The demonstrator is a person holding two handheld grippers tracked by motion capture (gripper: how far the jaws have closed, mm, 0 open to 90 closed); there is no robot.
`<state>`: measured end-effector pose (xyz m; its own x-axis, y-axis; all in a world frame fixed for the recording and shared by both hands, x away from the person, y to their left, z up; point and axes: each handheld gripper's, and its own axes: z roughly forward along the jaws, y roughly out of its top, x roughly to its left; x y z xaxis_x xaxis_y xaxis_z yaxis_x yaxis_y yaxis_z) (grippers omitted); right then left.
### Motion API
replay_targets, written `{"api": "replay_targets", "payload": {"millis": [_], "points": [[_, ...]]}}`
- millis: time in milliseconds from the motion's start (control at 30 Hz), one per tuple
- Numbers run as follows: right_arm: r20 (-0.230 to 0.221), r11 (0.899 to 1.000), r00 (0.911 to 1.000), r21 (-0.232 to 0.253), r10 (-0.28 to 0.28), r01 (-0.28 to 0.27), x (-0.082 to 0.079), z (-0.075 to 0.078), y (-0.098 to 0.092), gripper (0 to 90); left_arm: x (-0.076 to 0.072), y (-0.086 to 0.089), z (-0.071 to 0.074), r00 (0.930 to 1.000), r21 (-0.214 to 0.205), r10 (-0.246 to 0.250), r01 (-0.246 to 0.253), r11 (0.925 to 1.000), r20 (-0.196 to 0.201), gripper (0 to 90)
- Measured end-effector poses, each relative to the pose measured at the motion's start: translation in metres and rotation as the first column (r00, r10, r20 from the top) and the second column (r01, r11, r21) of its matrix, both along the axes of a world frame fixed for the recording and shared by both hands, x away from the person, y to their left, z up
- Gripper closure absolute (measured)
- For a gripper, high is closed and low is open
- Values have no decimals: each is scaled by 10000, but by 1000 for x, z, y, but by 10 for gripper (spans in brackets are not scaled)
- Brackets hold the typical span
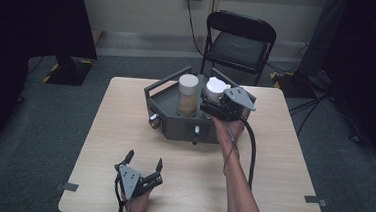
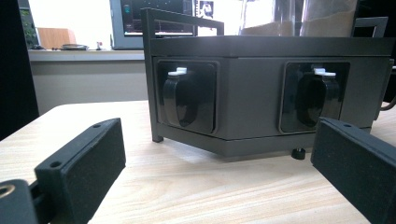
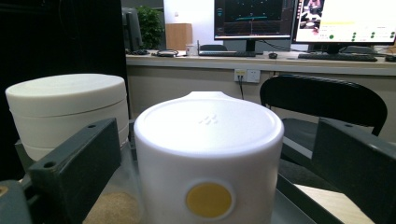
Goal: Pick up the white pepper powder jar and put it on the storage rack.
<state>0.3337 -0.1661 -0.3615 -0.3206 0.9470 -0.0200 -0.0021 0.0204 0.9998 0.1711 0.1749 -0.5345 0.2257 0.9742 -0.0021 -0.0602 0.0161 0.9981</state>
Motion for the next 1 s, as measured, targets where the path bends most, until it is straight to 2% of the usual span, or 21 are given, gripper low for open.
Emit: {"api": "replay_targets", "payload": {"millis": [200, 400, 800, 1000], "points": [[68, 9998, 10000, 212, 3, -4, -4, -3, -1, 2, 0, 0, 0, 10000, 2, -3, 3, 10000, -3, 25], [255, 10000, 9997, 74, 10, -12, -11, -5, -1, 2, 0, 0, 0, 10000, -1, -2, 2, 10000, 1, 24], [551, 9996, 9985, 271, -18, 3, -23, -6, -6, 3, 0, 0, 0, 10000, 1, 0, 0, 10000, 0, 25], [749, 9994, 9968, 251, -262, 243, -31, -9, -7, 2, 0, 0, 0, 10000, 8, -1, 1, 10000, -7, 24]]}}
